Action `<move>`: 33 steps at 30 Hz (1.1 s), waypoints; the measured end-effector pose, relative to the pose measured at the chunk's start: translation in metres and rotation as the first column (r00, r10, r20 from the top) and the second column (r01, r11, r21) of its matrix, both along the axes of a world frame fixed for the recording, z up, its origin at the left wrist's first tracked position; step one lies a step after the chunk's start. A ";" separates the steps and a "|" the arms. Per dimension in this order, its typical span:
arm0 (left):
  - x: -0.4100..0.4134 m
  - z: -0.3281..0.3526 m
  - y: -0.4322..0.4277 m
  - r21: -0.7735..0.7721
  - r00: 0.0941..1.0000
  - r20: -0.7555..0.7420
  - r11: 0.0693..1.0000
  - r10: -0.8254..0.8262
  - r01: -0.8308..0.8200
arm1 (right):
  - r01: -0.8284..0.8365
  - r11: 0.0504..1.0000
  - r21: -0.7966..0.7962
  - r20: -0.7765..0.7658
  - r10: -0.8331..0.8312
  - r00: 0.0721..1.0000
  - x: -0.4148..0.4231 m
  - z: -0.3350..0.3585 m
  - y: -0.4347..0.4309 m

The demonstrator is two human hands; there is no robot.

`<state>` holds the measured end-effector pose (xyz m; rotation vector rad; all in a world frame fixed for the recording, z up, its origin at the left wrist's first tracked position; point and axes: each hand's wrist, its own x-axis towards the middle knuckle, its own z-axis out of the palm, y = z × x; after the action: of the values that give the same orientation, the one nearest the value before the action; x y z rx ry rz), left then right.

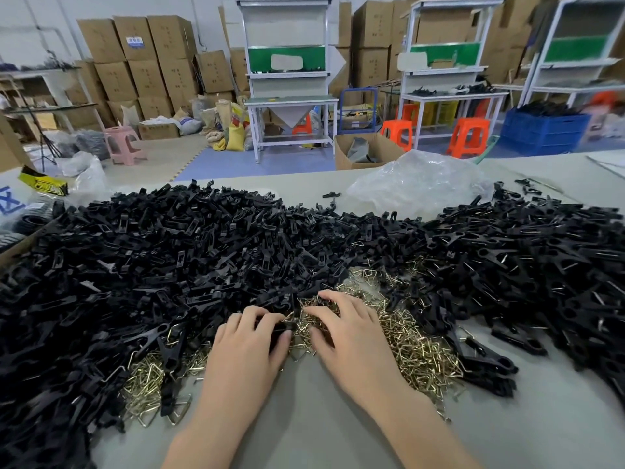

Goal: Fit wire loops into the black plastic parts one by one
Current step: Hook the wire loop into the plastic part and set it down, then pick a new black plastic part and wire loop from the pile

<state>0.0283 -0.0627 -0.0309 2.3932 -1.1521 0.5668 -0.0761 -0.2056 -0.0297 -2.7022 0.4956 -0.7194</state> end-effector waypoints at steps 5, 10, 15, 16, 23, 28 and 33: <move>-0.002 0.007 -0.002 -0.058 1.000 0.009 0.998 -0.017 0.018 | 0.019 0.999 -0.031 0.046 -0.018 0.999 0.000 0.003 -0.005; 0.000 0.011 0.000 -0.138 0.970 -0.240 0.987 0.051 -0.086 | 0.011 1.000 -0.024 -0.006 -0.011 1.000 0.001 0.003 -0.007; 0.009 0.007 0.002 -0.302 0.925 -0.380 0.942 0.021 -0.146 | 0.016 0.997 0.071 0.112 -0.024 0.993 -0.003 0.006 -0.006; 0.010 0.006 0.002 -0.313 0.920 -0.391 0.938 0.016 -0.149 | 0.014 0.995 0.098 0.128 -0.027 0.991 -0.003 0.007 -0.007; 0.010 0.005 0.003 -0.344 0.911 -0.409 0.933 -0.048 -0.105 | -0.018 0.940 0.341 0.298 -0.090 0.950 -0.005 0.011 -0.008; 0.005 0.008 0.002 -0.333 0.911 -0.408 0.939 -0.062 -0.085 | -0.175 0.799 0.576 0.410 -0.097 0.907 -0.008 0.019 -0.007; 0.001 0.008 0.003 -0.379 0.897 -0.426 0.924 -0.118 -0.059 | -0.324 0.566 0.758 0.476 -0.140 0.868 -0.007 0.029 -0.007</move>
<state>0.0296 -0.0601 -0.0226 2.0140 -0.7890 0.1895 -0.0835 -0.2124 -0.0012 -1.5531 0.3991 -0.8290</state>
